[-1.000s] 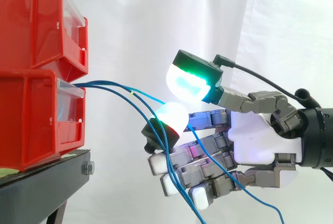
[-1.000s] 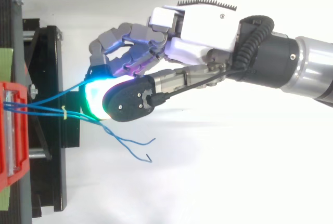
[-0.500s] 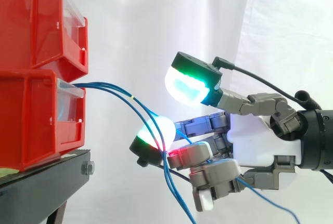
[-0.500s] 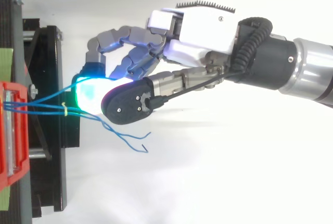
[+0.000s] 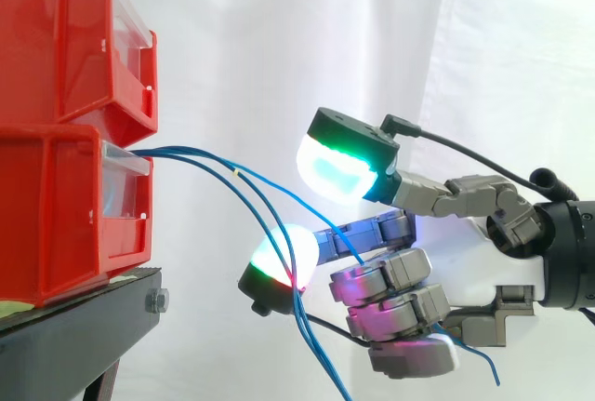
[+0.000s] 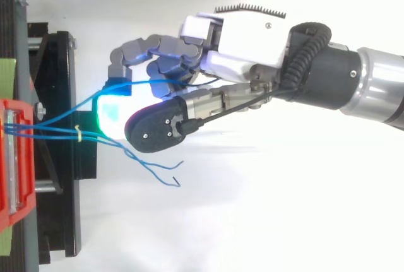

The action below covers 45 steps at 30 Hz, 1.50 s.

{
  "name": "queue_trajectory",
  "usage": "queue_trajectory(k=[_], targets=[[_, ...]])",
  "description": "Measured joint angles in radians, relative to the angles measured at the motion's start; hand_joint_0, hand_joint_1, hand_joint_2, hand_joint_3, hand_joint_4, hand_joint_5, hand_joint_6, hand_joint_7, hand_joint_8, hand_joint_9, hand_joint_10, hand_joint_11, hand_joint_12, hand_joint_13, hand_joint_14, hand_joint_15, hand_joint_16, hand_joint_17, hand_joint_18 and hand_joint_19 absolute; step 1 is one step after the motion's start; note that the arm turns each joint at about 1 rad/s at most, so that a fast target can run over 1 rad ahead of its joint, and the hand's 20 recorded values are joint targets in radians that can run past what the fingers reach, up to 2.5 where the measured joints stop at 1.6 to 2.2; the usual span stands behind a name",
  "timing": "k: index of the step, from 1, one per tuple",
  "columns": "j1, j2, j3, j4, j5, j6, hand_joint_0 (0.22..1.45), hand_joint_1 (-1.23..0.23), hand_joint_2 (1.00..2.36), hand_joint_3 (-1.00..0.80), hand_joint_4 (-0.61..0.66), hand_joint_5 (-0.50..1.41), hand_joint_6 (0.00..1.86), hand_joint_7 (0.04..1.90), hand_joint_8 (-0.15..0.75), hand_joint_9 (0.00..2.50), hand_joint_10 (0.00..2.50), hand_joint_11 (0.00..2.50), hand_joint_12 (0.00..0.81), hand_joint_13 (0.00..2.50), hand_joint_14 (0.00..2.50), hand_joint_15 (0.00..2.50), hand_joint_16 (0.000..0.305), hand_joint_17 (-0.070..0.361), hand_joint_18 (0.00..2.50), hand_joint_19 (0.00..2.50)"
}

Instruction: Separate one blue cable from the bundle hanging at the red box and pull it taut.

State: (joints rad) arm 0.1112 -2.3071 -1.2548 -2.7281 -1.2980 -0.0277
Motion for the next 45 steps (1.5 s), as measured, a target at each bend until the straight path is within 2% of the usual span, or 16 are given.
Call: queue_trajectory(k=[2, 4, 16, 22, 31, 37, 41, 45], targets=[[-0.002, 0.005, 0.000, -0.012, -0.001, 0.001, 0.52, -0.56, 1.00, -0.50, 0.20, -0.19, 0.56, 1.22, 0.331, 0.42, 2.45, 1.49, 0.363, 0.60, 2.50, 1.65, 0.037, 0.083, 1.25, 1.50], [-0.003, 0.012, 0.000, -0.026, -0.002, 0.001, 0.52, -0.56, 1.00, -0.50, 0.21, -0.19, 0.56, 1.22, 0.333, 0.41, 2.50, 1.47, 0.359, 0.60, 2.50, 1.65, 0.036, 0.081, 1.26, 1.53], [-0.017, 0.097, 0.000, -0.163, -0.001, -0.025, 0.52, -0.56, 1.00, -0.50, 0.20, -0.19, 0.57, 1.20, 0.325, 0.39, 2.50, 1.52, 0.353, 0.61, 2.50, 1.68, 0.035, 0.080, 1.27, 1.53], [-0.025, 0.123, 0.000, -0.216, 0.000, -0.040, 0.52, -0.57, 1.00, -0.50, 0.21, -0.19, 0.57, 1.20, 0.328, 0.38, 2.50, 1.51, 0.351, 0.61, 2.50, 1.67, 0.035, 0.079, 1.27, 1.52], [-0.041, 0.125, 0.000, -0.225, 0.003, -0.035, 0.53, -0.57, 1.00, -0.50, 0.20, -0.19, 0.58, 1.20, 0.322, 0.38, 2.50, 1.50, 0.351, 0.61, 2.50, 1.66, 0.035, 0.078, 1.26, 1.52], [-0.060, 0.122, 0.000, -0.220, 0.027, -0.028, 0.53, -0.57, 1.00, -0.50, 0.21, -0.19, 0.58, 1.20, 0.326, 0.38, 2.50, 1.51, 0.351, 0.61, 2.50, 1.64, 0.034, 0.076, 1.26, 1.52], [-0.063, 0.114, 0.000, -0.202, 0.042, -0.031, 0.53, -0.57, 1.00, -0.50, 0.20, -0.19, 0.58, 1.20, 0.326, 0.38, 2.50, 1.52, 0.353, 0.61, 2.50, 1.67, 0.034, 0.077, 1.26, 1.52], [-0.059, 0.097, 0.000, -0.173, 0.054, -0.032, 0.53, -0.57, 1.00, -0.50, 0.20, -0.19, 0.58, 1.19, 0.325, 0.38, 2.50, 1.55, 0.353, 0.61, 2.50, 1.69, 0.034, 0.077, 1.25, 1.52]])
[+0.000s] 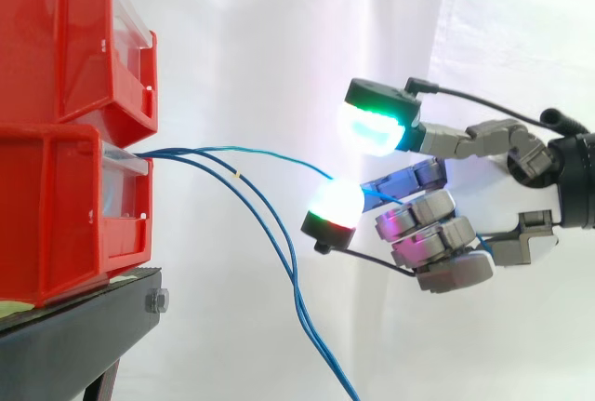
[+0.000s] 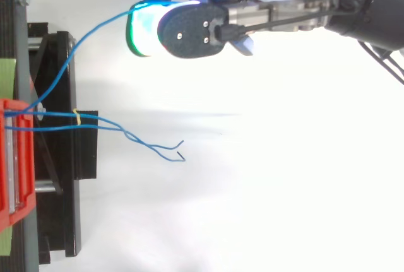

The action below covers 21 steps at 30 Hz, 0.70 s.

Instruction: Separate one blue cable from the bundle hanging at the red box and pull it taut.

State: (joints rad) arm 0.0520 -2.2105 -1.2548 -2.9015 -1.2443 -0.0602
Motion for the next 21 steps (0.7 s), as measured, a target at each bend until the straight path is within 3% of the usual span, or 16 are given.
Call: queue_trajectory(k=[4, 5, 8, 14, 21], targets=[[0.008, -0.021, 0.000, 0.037, 0.004, -0.003, 0.52, -0.57, 1.00, -0.50, 0.20, -0.19, 0.57, 1.21, 0.342, 0.28, 2.50, 1.61, 0.363, 0.57, 2.50, 1.67, 0.036, 0.081, 1.22, 1.51], [0.011, -0.024, 0.000, 0.051, 0.006, -0.006, 0.51, -0.57, 1.00, -0.50, 0.21, -0.20, 0.58, 1.18, 0.362, 0.15, 2.50, 1.63, 0.372, 0.53, 2.50, 1.66, 0.037, 0.084, 1.21, 1.54], [0.021, -0.028, 0.000, 0.083, 0.020, -0.037, 0.50, -0.56, 1.00, -0.50, 0.21, -0.20, 0.58, 1.18, 0.371, 0.11, 2.50, 1.85, 0.377, 0.51, 2.50, 1.70, 0.038, 0.085, 1.20, 1.57], [0.033, -0.029, -0.002, 0.101, 0.051, -0.086, 0.49, -0.55, 1.00, -0.50, 0.21, -0.21, 0.58, 1.18, 0.378, 0.00, 2.50, 2.05, 0.391, 0.48, 2.50, 1.74, 0.040, 0.089, 1.19, 1.62], [0.040, -0.029, -0.009, 0.110, 0.059, -0.092, 0.46, -0.56, 1.00, -0.50, 0.22, -0.22, 0.59, 1.16, 0.394, 0.00, 2.50, 1.96, 0.400, 0.42, 2.50, 1.61, 0.041, 0.093, 1.17, 1.65]])
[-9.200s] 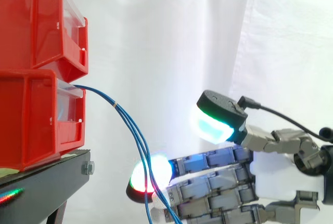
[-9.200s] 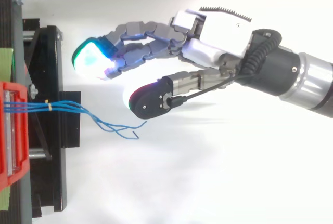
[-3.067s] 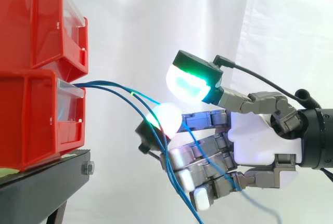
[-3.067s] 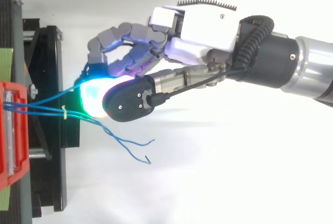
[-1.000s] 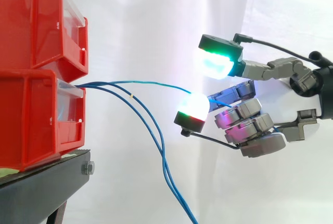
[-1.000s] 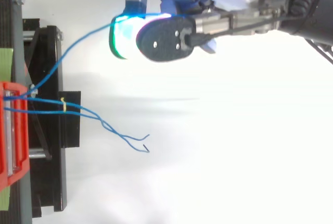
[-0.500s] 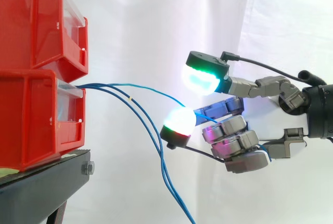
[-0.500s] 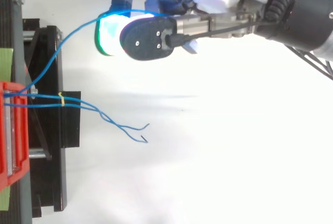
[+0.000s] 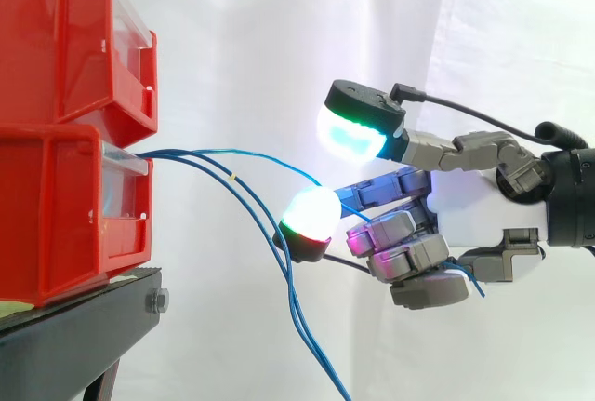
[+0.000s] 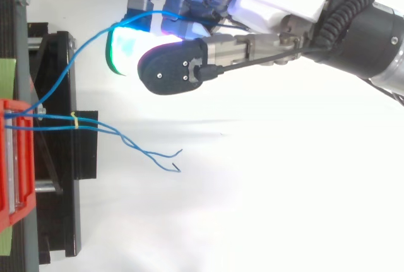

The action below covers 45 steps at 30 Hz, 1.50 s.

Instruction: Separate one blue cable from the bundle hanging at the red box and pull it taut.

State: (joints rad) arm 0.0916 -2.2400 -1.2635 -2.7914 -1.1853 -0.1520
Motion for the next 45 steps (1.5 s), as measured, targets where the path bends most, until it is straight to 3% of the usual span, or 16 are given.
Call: queue_trajectory(k=[5, 9, 12, 13, 19, 25, 35, 45], targets=[[0.001, -0.001, -0.004, 0.001, 0.001, -0.002, 0.59, -0.57, 1.01, -0.42, 0.20, -0.22, 0.62, 1.12, 0.351, 0.01, 2.50, 1.89, 0.367, 0.51, 2.50, 1.68, 0.027, 0.062, 1.25, 1.81], [0.001, 0.000, -0.025, 0.020, 0.004, -0.001, 0.61, -0.58, 1.01, -0.34, 0.21, -0.22, 0.65, 1.08, 0.353, 0.05, 2.50, 1.87, 0.367, 0.56, 2.50, 1.75, 0.028, 0.062, 1.40, 2.17], [0.001, -0.001, -0.038, 0.050, 0.007, -0.002, 0.56, -0.57, 1.00, -0.45, 0.22, -0.22, 0.64, 1.08, 0.352, 0.09, 2.50, 1.89, 0.394, 0.67, 2.50, 1.83, 0.034, 0.076, 1.37, 1.94], [0.001, -0.001, -0.041, 0.057, 0.008, -0.003, 0.55, -0.56, 1.00, -0.49, 0.22, -0.22, 0.63, 1.12, 0.352, 0.11, 2.50, 1.96, 0.390, 0.69, 2.50, 1.88, 0.036, 0.080, 1.38, 1.97], [0.001, 0.000, -0.046, 0.080, 0.008, -0.004, 0.47, -0.45, 1.00, -0.50, 0.24, -0.22, 0.65, 1.05, 0.363, 0.28, 2.50, 2.09, 0.447, 0.95, 2.50, 1.91, 0.050, 0.113, 1.36, 1.29], [0.001, -0.001, -0.046, 0.082, 0.007, -0.005, 0.44, -0.32, 1.00, -0.50, 0.25, -0.22, 0.65, 1.03, 0.380, 0.41, 2.50, 2.18, 0.474, 1.17, 2.50, 1.81, 0.057, 0.129, 1.50, 0.98], [0.001, -0.001, -0.047, 0.085, 0.024, -0.005, 0.57, -0.28, 1.00, -0.50, 0.19, -0.19, 0.61, 1.17, 0.350, 0.80, 2.50, 2.50, 0.494, 1.45, 2.50, 1.87, 0.044, 0.099, 1.74, 1.09], [-0.013, 0.001, -0.047, 0.078, 0.027, 0.003, 0.62, -0.47, 1.02, -0.30, 0.17, -0.19, 0.67, 1.12, 0.346, 0.87, 2.50, 2.50, 0.502, 1.53, 2.50, 1.89, 0.044, 0.098, 1.85, 1.10]])
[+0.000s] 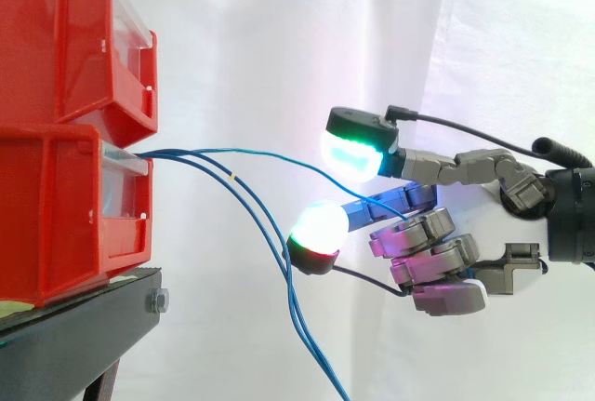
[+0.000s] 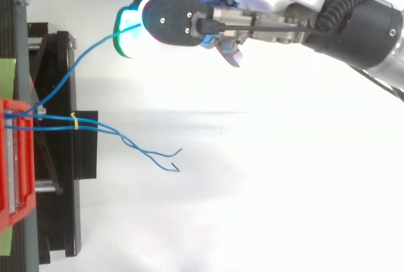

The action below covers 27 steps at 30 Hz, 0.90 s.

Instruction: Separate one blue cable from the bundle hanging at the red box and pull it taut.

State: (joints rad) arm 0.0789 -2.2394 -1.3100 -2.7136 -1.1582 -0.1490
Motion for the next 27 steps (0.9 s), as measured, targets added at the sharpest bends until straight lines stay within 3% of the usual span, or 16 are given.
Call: queue_trajectory(k=[4, 12, 15, 16, 20, 23, 25, 27], targets=[[-0.009, 0.001, 0.001, -0.011, -0.008, 0.015, 0.63, -0.57, 1.02, -0.22, 0.16, -0.20, 0.72, 1.08, 0.349, 0.87, 2.50, 2.50, 0.508, 1.53, 2.50, 1.92, 0.044, 0.099, 1.85, 1.10], [-0.030, 0.004, 0.029, -0.073, -0.067, 0.044, 0.63, -0.64, 1.02, -0.24, 0.16, -0.22, 0.77, 1.05, 0.343, 0.85, 2.50, 2.50, 0.493, 1.50, 2.50, 1.91, 0.044, 0.099, 1.84, 1.13], [-0.035, 0.011, 0.033, -0.085, -0.073, 0.044, 0.55, -0.54, 1.00, -0.46, 0.17, -0.22, 0.78, 1.04, 0.342, 0.84, 2.50, 2.50, 0.491, 1.50, 2.50, 1.91, 0.046, 0.103, 1.85, 1.10], [-0.036, 0.014, 0.034, -0.088, -0.074, 0.044, 0.52, -0.45, 1.00, -0.50, 0.19, -0.22, 0.78, 1.03, 0.347, 0.85, 2.50, 2.50, 0.486, 1.50, 2.50, 1.88, 0.048, 0.109, 1.86, 1.07], [-0.038, 0.029, 0.034, -0.102, -0.074, 0.036, 0.53, -0.28, 1.00, -0.50, 0.18, -0.21, 0.76, 1.04, 0.347, 0.86, 2.50, 2.50, 0.480, 1.49, 2.50, 1.82, 0.048, 0.107, 1.85, 1.02], [-0.041, 0.034, 0.035, -0.114, -0.072, 0.028, 0.59, -0.37, 1.00, -0.48, 0.16, -0.20, 0.74, 1.06, 0.341, 0.90, 2.50, 2.50, 0.471, 1.46, 2.50, 1.79, 0.041, 0.093, 1.81, 1.08], [-0.042, 0.035, 0.035, -0.116, -0.072, 0.022, 0.62, -0.54, 1.02, -0.32, 0.14, -0.19, 0.73, 1.07, 0.340, 0.92, 2.50, 2.50, 0.467, 1.46, 2.50, 1.77, 0.041, 0.093, 1.81, 1.12], [-0.043, 0.034, 0.034, -0.113, -0.070, 0.013, 0.62, -0.60, 1.02, -0.22, 0.13, -0.19, 0.72, 1.09, 0.336, 0.90, 2.50, 2.50, 0.473, 1.46, 2.50, 1.86, 0.041, 0.093, 1.82, 1.15]])
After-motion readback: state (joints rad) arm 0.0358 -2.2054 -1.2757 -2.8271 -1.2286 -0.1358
